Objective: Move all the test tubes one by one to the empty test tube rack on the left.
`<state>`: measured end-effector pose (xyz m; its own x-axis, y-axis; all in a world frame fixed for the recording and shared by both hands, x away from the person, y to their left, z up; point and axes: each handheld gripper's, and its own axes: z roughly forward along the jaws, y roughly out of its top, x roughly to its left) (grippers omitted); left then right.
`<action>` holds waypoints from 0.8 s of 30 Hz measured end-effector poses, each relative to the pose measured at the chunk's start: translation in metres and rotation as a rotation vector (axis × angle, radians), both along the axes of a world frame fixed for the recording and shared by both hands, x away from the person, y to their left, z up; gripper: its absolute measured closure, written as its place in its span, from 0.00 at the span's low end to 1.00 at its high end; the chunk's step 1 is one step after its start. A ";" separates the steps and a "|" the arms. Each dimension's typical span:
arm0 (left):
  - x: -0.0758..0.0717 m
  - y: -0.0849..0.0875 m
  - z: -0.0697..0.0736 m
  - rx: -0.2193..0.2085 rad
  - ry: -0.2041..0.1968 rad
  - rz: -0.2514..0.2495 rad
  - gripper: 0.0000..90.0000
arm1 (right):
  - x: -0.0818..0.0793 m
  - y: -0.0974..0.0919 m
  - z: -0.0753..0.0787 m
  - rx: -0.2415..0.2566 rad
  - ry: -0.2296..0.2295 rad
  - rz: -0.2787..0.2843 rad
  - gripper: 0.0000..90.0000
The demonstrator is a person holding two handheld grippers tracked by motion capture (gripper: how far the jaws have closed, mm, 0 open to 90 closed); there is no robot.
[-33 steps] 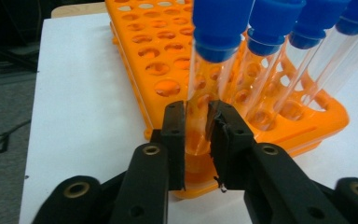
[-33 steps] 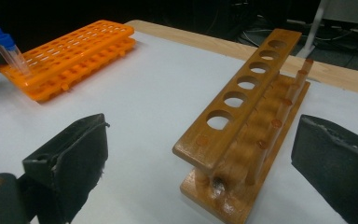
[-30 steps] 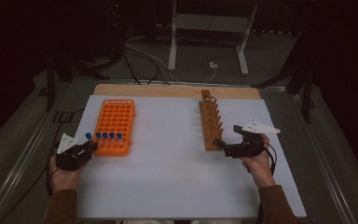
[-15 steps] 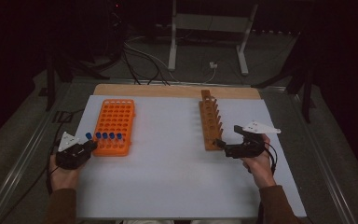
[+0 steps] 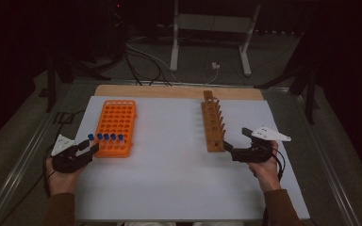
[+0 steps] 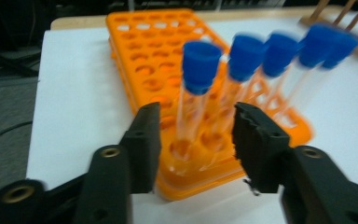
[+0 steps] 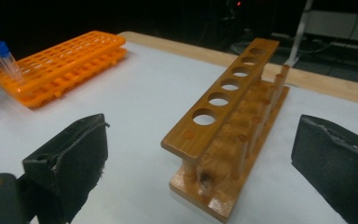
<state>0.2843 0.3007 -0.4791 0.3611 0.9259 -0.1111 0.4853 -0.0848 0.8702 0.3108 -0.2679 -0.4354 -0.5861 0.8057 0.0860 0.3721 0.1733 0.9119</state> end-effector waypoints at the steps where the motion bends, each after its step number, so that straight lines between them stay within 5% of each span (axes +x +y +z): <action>1: -0.004 0.000 0.003 -0.010 -0.012 -0.006 0.53 | -0.002 -0.002 0.000 0.002 -0.005 -0.004 0.04; 4: -0.013 -0.002 0.011 -0.048 -0.049 -0.027 0.47 | -0.010 -0.009 -0.001 0.030 -0.021 -0.018 0.03; 7: -0.021 -0.006 0.019 -0.053 -0.084 -0.041 0.29 | -0.020 -0.015 0.000 0.033 -0.053 -0.031 0.03; 13: -0.037 -0.018 0.027 -0.021 -0.125 -0.045 0.02 | -0.040 -0.025 -0.006 0.021 -0.076 -0.048 0.03; 24: -0.050 -0.016 0.024 -0.029 -0.166 -0.012 0.01 | -0.053 -0.038 -0.021 0.049 -0.085 -0.096 0.02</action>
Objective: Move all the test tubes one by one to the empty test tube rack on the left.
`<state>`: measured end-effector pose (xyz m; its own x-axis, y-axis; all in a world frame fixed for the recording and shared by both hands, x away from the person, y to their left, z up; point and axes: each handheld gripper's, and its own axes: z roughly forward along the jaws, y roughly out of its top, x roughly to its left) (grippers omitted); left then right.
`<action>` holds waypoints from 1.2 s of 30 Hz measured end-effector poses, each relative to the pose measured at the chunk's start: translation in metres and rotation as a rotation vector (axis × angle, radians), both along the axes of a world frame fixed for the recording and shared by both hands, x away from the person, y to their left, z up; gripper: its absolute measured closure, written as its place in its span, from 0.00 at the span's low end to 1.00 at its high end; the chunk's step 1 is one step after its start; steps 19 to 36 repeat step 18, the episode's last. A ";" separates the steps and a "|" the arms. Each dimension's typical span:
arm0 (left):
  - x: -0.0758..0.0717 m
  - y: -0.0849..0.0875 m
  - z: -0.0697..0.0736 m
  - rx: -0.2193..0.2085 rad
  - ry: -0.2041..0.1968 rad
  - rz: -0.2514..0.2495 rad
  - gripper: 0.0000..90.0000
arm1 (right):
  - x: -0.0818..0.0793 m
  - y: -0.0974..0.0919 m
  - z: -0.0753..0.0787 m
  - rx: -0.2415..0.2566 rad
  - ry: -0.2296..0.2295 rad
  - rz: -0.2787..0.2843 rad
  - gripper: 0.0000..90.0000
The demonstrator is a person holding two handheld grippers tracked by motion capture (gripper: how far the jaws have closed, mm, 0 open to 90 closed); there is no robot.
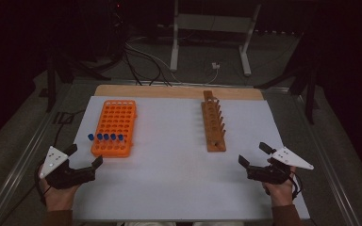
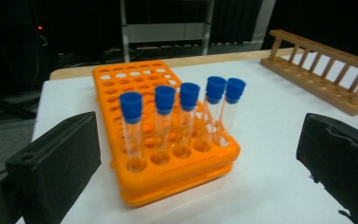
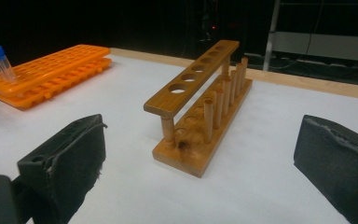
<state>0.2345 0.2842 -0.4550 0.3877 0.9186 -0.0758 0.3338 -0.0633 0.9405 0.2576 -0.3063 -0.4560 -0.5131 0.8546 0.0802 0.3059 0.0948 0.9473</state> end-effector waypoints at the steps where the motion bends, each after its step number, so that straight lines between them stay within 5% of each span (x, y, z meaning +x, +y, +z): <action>1: 0.000 0.001 0.000 -0.005 0.001 0.002 0.01 | -0.001 0.000 -0.001 -0.011 -0.002 -0.002 0.02; 10: -0.001 0.010 -0.003 -0.034 0.002 0.025 0.01 | -0.002 -0.007 -0.006 -0.010 -0.005 -0.031 0.00; 36: 0.000 0.009 -0.005 -0.029 0.014 0.037 0.01 | -0.001 -0.006 -0.010 -0.017 0.009 -0.035 0.00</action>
